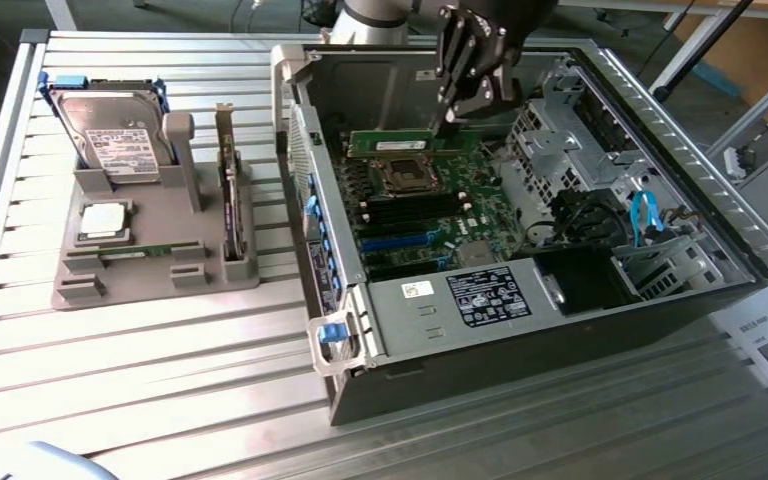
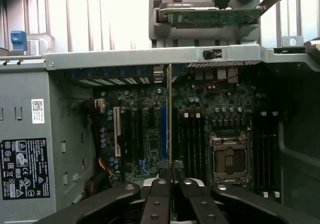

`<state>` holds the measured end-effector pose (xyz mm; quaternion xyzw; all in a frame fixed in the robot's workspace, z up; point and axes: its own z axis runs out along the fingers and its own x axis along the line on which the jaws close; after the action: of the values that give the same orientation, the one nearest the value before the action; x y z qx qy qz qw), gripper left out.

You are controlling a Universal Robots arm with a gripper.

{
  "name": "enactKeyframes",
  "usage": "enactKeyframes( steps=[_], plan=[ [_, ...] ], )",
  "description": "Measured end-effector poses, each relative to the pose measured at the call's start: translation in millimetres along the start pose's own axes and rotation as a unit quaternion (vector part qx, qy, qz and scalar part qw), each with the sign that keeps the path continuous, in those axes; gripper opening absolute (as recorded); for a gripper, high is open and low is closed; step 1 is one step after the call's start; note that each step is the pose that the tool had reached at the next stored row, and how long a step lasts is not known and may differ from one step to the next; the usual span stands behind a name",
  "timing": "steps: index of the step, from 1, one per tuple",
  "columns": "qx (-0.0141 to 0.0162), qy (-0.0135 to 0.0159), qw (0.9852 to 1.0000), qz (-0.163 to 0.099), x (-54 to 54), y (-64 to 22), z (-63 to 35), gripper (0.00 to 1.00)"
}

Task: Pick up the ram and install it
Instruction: 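Pick up the ram and move it above insertion slot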

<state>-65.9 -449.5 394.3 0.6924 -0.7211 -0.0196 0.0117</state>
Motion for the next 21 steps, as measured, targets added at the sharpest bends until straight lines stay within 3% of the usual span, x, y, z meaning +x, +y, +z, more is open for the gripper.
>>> enactKeyframes(
  steps=[9, 16, 21],
  plan=[
    [-0.0001, -0.0001, 1.0, -0.002, -0.9, -21.7, -1.0, 0.11],
    [-0.0001, 0.0001, 0.9999, -0.01, -1.2, -29.3, -1.3, 0.11],
    [-0.0002, 0.0005, 0.9999, -0.017, -1.2, -30.0, -1.3, 0.11]
  ],
)
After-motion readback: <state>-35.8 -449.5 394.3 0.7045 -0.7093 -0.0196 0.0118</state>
